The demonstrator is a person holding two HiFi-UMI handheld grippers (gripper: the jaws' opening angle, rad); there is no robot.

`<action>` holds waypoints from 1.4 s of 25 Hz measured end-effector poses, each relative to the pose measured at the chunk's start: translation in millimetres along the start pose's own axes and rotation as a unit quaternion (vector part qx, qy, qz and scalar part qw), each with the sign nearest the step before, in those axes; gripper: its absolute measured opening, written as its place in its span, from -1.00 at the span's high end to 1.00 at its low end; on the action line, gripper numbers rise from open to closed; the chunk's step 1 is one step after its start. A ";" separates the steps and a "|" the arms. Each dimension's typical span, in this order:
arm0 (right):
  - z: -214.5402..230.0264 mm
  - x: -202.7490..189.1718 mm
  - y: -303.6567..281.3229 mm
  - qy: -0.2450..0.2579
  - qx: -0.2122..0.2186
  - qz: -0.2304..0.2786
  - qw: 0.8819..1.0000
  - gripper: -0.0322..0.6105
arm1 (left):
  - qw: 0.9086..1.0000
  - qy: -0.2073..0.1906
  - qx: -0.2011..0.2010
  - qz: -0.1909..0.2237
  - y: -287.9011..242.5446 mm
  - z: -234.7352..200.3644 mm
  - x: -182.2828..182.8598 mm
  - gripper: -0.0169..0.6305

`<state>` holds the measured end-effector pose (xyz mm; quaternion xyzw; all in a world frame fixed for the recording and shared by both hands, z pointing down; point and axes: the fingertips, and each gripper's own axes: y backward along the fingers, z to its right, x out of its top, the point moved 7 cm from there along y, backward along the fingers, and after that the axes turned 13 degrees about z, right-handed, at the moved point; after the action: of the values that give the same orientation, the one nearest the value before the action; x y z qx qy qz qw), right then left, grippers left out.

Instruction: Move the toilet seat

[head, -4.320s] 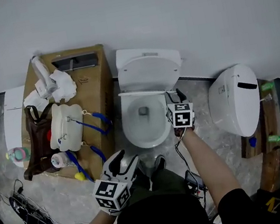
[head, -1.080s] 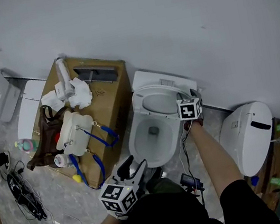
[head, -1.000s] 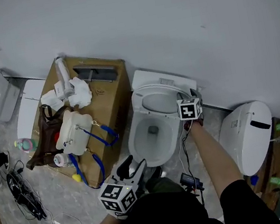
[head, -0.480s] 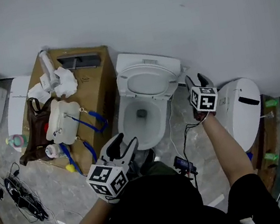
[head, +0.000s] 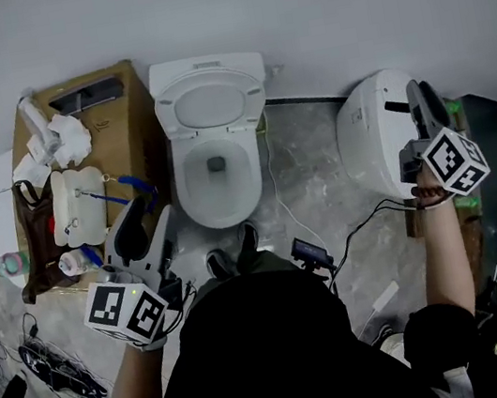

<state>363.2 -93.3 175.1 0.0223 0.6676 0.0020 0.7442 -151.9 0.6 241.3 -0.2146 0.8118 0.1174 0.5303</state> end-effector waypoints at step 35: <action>-354.2 8.2 169.9 -0.028 0.309 0.016 0.951 0.73 | 0.986 -0.034 -0.146 0.066 66.3 91.2 55.3 0.83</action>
<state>16.6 87.5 134.9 0.2618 0.6138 -0.1930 0.7193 -128.4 84.7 151.0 -0.2312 0.7797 0.2771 0.5118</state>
